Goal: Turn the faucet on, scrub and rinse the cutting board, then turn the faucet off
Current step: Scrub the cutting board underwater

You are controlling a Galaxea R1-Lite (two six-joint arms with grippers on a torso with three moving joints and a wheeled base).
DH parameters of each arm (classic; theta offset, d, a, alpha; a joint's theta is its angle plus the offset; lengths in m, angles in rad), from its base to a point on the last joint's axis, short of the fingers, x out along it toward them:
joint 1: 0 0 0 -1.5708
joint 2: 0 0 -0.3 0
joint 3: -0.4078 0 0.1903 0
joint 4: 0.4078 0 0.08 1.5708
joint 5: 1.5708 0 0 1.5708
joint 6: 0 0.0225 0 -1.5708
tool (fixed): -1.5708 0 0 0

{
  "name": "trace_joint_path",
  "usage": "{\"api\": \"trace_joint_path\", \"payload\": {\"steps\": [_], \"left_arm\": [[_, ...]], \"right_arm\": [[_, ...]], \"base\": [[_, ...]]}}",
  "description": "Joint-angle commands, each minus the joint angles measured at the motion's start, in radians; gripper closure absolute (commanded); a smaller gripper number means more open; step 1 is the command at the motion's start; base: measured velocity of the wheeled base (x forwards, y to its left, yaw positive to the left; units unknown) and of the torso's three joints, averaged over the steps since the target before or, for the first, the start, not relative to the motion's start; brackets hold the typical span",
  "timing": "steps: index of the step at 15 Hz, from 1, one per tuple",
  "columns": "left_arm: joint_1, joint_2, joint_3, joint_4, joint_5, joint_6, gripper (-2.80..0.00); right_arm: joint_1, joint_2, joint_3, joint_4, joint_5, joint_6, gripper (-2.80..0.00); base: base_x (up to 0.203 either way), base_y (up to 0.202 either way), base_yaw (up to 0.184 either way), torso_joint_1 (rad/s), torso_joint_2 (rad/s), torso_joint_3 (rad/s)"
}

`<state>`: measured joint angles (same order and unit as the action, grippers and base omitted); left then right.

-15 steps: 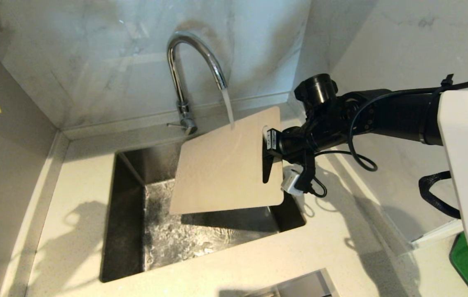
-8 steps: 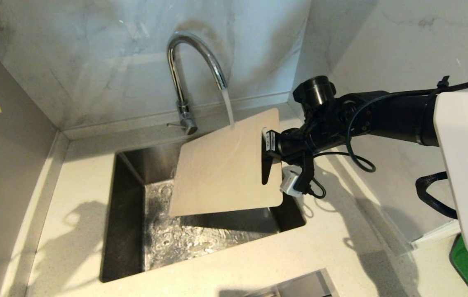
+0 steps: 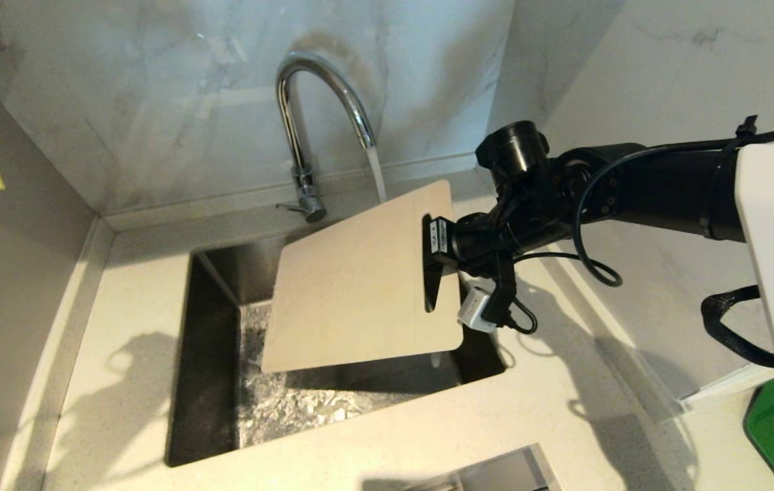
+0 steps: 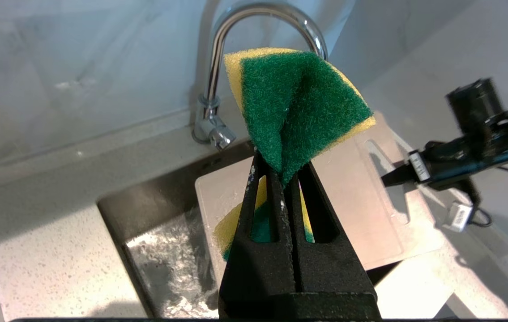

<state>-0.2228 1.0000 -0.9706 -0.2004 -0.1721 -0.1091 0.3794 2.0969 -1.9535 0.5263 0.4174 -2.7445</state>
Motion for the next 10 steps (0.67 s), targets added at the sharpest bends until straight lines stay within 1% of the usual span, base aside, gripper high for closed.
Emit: {"api": "trace_joint_path", "payload": {"steps": [1,4,6,7,10], "left_arm": [[-0.015,0.017,0.008,-0.002,0.0,-0.002,0.0],[-0.081,0.047,0.035,-0.002,0.007,-0.005,0.0],[-0.121,0.087,0.056,-0.014,0.032,-0.008,0.0],[-0.13,0.121,0.061,-0.038,0.052,-0.026,0.0],[-0.144,0.243,0.053,-0.113,0.076,-0.121,0.0]], "right_arm": [[0.002,-0.049,0.008,0.006,0.003,-0.016,0.0],[0.004,-0.083,0.01,0.006,0.018,-0.016,0.0],[0.035,-0.097,0.012,0.006,0.024,-0.016,0.0],[0.057,-0.101,0.013,0.006,0.024,-0.016,0.0],[0.1,-0.104,0.013,0.006,0.025,-0.016,0.0]], "base": [[0.0,0.0,0.0,0.0,0.0,0.0],[0.0,0.0,0.0,0.0,0.0,0.0],[0.0,0.0,0.0,0.0,0.0,0.0],[0.0,0.0,0.0,0.0,0.0,0.0],[0.0,0.0,0.0,0.0,0.0,0.0]]}}
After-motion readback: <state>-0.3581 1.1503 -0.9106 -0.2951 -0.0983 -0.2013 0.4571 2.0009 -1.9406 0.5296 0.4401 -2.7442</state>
